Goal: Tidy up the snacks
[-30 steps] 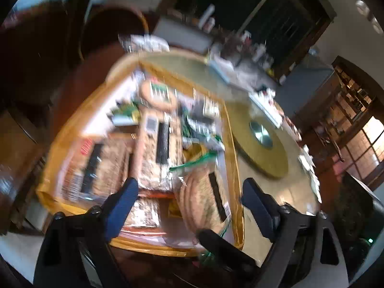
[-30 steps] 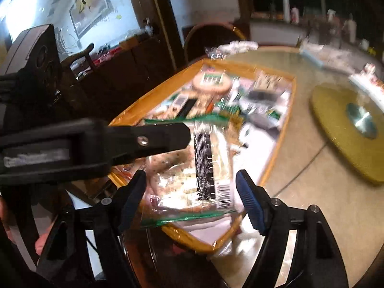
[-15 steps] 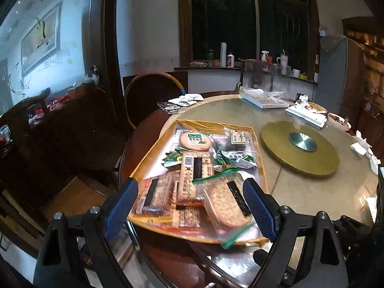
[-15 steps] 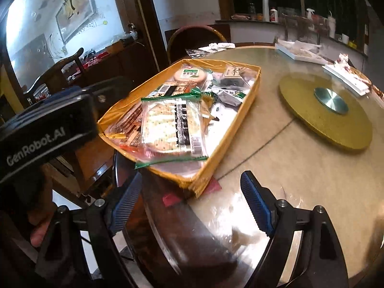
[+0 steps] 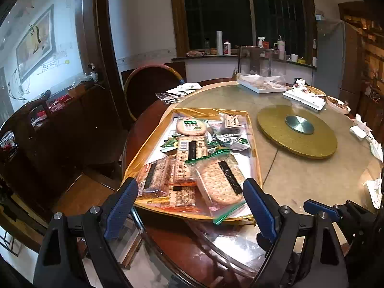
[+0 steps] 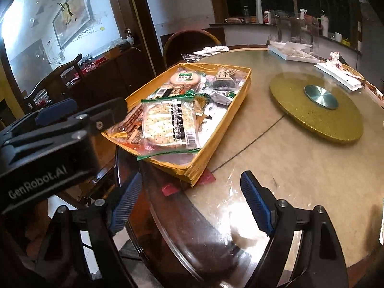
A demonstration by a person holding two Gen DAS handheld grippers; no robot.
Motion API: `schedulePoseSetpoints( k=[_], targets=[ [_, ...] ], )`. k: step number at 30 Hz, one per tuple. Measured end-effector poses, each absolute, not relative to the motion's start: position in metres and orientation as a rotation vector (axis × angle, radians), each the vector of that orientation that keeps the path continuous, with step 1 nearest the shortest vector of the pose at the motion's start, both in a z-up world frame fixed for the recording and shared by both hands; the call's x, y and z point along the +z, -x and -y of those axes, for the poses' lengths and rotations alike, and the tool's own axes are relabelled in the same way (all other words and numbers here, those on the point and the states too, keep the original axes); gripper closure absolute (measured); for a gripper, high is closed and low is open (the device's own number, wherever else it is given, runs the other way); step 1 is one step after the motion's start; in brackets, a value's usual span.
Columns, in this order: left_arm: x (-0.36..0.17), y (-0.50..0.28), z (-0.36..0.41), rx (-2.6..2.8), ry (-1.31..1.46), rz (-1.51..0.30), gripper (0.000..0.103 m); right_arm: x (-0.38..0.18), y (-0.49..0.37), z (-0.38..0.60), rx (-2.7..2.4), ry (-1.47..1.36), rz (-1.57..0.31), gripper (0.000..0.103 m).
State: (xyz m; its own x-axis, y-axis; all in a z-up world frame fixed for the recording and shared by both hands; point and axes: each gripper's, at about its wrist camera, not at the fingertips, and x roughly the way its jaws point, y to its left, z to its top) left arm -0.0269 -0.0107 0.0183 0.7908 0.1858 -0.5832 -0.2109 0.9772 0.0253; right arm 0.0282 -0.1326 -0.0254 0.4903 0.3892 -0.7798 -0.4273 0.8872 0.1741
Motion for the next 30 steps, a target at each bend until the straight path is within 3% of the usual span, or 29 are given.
schedulePoseSetpoints(
  k=[30],
  targets=[
    [0.009,0.024,-0.024,0.264,0.108,-0.644,0.014,-0.016,-0.034,0.132,0.414,0.037,-0.914,0.019]
  ],
)
